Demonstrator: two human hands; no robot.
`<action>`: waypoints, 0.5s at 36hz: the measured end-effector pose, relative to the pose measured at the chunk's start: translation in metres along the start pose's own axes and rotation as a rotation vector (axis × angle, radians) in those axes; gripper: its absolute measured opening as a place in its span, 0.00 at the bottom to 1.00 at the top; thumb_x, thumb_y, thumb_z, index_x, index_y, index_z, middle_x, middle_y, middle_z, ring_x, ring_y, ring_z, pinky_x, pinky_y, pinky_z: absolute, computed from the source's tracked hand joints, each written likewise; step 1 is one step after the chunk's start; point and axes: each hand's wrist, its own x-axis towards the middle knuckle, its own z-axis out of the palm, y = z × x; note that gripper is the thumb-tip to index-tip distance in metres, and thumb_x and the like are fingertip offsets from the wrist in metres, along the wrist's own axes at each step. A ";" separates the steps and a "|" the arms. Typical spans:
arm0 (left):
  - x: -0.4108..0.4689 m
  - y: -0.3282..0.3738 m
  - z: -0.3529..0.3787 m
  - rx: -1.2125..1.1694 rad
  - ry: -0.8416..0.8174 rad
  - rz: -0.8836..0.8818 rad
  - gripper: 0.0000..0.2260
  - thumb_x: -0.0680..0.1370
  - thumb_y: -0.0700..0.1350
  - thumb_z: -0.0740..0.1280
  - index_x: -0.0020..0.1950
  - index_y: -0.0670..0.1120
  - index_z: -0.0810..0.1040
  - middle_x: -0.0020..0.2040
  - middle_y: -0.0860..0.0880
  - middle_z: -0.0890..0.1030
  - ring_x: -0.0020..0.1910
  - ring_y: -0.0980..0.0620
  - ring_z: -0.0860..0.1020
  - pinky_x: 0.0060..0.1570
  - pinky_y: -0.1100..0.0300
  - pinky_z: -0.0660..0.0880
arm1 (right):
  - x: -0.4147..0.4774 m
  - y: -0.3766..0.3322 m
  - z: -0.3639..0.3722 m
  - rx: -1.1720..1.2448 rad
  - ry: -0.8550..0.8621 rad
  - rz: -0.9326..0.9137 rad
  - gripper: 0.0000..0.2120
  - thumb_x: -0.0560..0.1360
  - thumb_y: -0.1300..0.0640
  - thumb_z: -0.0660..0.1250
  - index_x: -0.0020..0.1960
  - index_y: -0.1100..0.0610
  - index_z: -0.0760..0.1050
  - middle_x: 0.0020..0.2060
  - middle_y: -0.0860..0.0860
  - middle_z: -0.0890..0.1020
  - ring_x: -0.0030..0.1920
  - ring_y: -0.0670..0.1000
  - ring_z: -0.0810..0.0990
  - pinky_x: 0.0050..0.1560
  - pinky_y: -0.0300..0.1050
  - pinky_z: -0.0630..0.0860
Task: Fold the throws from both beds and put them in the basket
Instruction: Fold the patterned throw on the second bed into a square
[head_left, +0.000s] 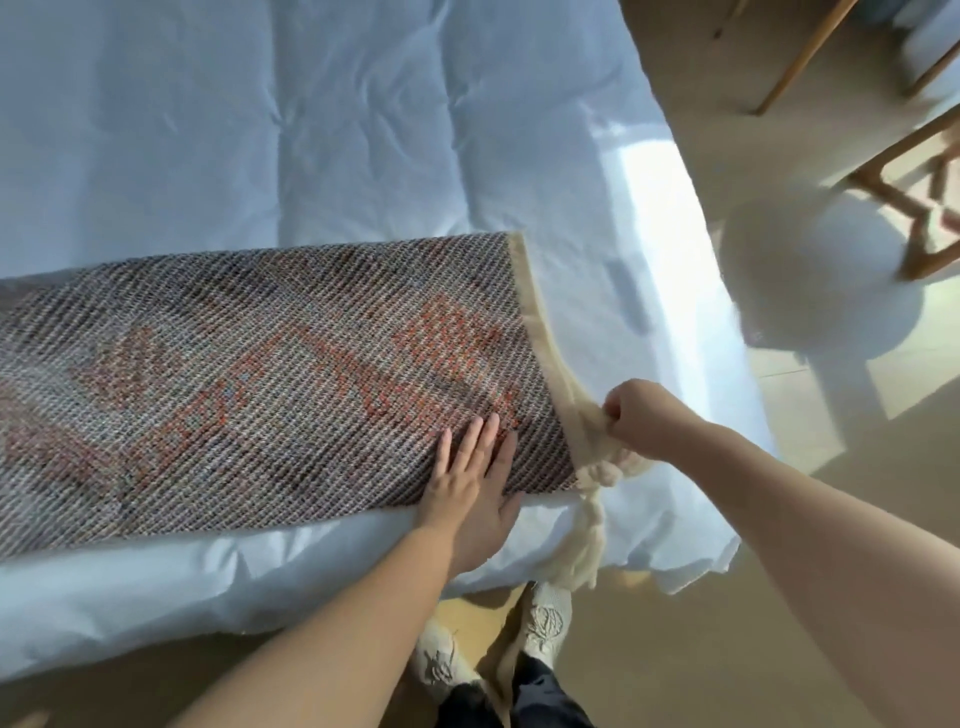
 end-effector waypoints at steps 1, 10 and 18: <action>-0.001 0.010 0.001 -0.052 -0.012 0.000 0.29 0.78 0.56 0.52 0.77 0.44 0.55 0.77 0.40 0.55 0.76 0.43 0.55 0.70 0.43 0.52 | 0.002 -0.002 0.001 -0.009 -0.013 -0.016 0.12 0.70 0.63 0.60 0.29 0.55 0.71 0.29 0.51 0.76 0.33 0.52 0.74 0.33 0.43 0.70; 0.030 0.069 -0.012 -0.369 0.003 -0.197 0.32 0.73 0.57 0.53 0.72 0.40 0.62 0.70 0.36 0.69 0.70 0.38 0.68 0.66 0.40 0.63 | 0.035 -0.012 -0.012 -0.072 0.117 -0.142 0.13 0.78 0.54 0.58 0.47 0.58 0.80 0.43 0.54 0.83 0.41 0.55 0.80 0.42 0.46 0.76; 0.068 0.107 -0.032 -0.398 -0.074 -0.472 0.43 0.76 0.63 0.58 0.76 0.42 0.36 0.77 0.37 0.41 0.75 0.40 0.36 0.68 0.33 0.37 | 0.108 -0.036 -0.059 -0.405 0.316 -0.463 0.25 0.78 0.58 0.62 0.73 0.50 0.59 0.64 0.59 0.68 0.51 0.63 0.78 0.45 0.54 0.77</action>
